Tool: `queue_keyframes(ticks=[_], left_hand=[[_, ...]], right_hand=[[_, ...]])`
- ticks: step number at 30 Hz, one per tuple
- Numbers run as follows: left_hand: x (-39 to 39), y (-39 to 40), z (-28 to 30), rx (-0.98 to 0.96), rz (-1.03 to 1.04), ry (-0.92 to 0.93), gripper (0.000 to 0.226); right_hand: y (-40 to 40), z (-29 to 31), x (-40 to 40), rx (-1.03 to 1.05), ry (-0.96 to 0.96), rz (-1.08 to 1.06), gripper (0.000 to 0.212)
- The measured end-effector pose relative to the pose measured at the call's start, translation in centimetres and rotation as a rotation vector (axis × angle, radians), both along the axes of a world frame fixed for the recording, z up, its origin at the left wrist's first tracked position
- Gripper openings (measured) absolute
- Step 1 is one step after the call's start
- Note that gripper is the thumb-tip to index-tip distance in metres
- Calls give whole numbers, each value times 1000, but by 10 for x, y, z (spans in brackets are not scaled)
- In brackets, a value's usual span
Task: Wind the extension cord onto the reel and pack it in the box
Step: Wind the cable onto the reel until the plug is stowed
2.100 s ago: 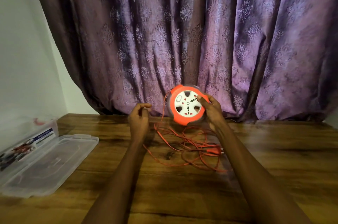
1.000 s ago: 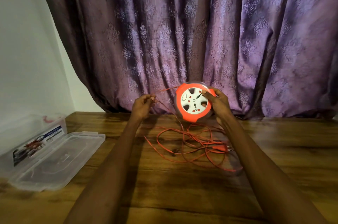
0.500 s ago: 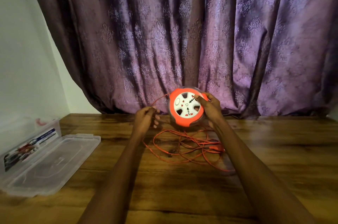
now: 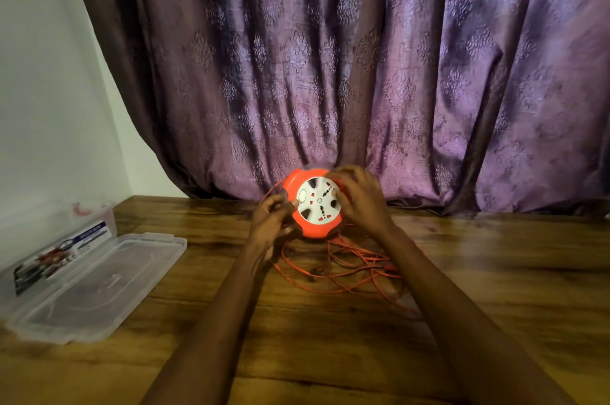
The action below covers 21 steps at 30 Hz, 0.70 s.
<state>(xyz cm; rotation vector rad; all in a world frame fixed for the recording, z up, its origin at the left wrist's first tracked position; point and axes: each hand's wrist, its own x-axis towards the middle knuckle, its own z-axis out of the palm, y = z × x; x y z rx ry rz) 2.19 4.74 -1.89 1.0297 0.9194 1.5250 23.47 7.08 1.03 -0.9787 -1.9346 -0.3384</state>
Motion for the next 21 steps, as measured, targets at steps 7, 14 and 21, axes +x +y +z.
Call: queue_keyframes(ticks=[7, 14, 21], left_hand=[[-7, -3, 2, 42, 48, -47, 17], [-1, 1, -1, 51, 68, -14, 5], [24, -5, -1, 117, 87, -105, 20]], right_hand=[[-8, 10, -7, 112, -668, -135, 50], [-15, 19, -15, 213, -897, -138, 48], [-28, 29, -42, -102, -365, -465, 64]])
